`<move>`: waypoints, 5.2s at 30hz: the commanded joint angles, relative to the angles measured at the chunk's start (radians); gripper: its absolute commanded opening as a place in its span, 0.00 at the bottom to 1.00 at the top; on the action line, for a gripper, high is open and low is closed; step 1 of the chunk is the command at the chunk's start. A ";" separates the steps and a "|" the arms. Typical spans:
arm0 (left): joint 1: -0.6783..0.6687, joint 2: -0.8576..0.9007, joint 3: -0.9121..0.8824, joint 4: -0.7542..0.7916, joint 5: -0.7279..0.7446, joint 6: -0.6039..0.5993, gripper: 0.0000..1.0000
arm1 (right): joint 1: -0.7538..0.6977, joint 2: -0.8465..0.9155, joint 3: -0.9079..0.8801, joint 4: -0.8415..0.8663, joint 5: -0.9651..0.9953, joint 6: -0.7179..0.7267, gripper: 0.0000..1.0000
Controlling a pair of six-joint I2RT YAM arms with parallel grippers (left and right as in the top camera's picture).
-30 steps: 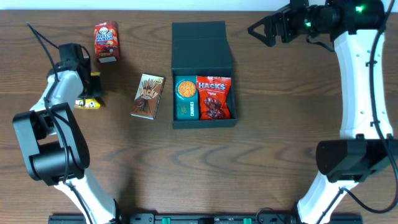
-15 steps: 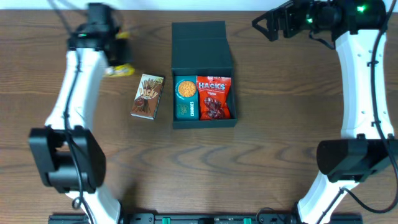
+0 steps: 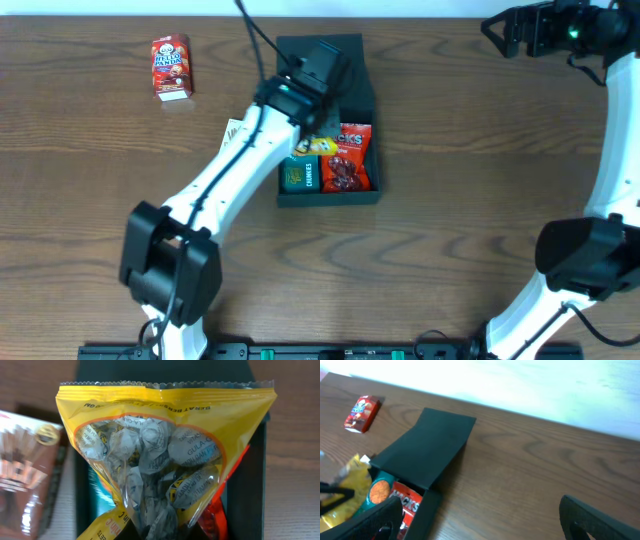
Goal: Pack container
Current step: 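Carry the yellow candy bag into the black box and release it, then push the yellow bag down into the box with the right gripper, then grasp the red Hello Panda box with the left gripper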
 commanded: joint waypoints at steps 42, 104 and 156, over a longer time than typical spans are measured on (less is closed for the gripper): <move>0.404 -0.260 0.075 -0.055 -0.123 0.011 0.95 | 0.193 -0.010 -0.191 -0.208 -0.230 -0.159 0.01; 0.631 -0.259 0.075 -0.079 0.110 0.233 0.95 | 0.610 0.314 -0.412 -0.018 0.226 0.089 0.01; 0.717 0.389 0.044 0.598 0.113 0.600 0.95 | 0.429 -0.044 -0.145 -0.023 0.160 0.040 0.99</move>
